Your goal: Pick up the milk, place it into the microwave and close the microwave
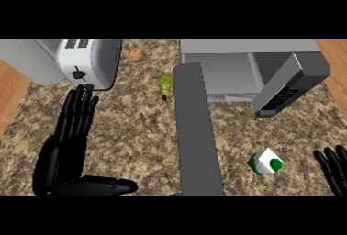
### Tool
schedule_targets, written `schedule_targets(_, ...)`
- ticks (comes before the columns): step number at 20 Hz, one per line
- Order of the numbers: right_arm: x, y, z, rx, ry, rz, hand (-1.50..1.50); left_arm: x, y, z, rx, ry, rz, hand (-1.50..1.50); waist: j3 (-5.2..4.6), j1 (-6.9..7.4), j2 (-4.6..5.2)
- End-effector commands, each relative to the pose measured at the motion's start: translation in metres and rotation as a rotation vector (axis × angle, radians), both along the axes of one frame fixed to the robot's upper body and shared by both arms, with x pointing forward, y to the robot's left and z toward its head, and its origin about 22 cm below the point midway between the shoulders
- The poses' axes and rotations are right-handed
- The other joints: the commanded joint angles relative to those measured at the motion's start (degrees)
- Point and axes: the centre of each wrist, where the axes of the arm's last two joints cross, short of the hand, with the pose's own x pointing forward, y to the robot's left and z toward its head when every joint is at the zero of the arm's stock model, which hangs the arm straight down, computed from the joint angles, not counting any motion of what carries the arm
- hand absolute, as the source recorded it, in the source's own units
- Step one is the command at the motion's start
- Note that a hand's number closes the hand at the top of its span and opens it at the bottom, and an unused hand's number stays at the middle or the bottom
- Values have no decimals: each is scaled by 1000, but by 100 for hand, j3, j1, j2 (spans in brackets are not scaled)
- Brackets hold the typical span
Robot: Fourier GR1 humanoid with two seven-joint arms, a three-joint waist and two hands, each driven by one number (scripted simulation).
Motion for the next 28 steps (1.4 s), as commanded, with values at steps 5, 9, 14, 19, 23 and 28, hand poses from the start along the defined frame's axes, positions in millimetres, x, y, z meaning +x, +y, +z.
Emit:
schedule_targets(5,-43,-15,-44,-17,82,-16,-150,-26,-45,-31,-36,8,-7,-150,-4,49,-4)
schedule_targets(9,-54,-26,-60,-18,87,-30,-150,-15,-48,-32,-23,21,-7,-150,-4,62,4)
schedule_targets(14,-48,-48,-85,-47,88,-53,-150,-38,-65,-55,-24,16,-12,-150,-5,90,5)
schedule_targets(19,-18,-40,-111,-52,77,-118,-150,-38,-71,-56,-18,36,-15,-150,-5,115,12)
schedule_targets(23,-17,-31,-134,-59,91,-113,-150,-56,-72,-48,-63,47,-29,-150,-4,121,8)
schedule_targets(28,-9,-26,-144,-61,97,-131,-150,-42,-75,-47,-48,31,-35,-150,-6,105,9)
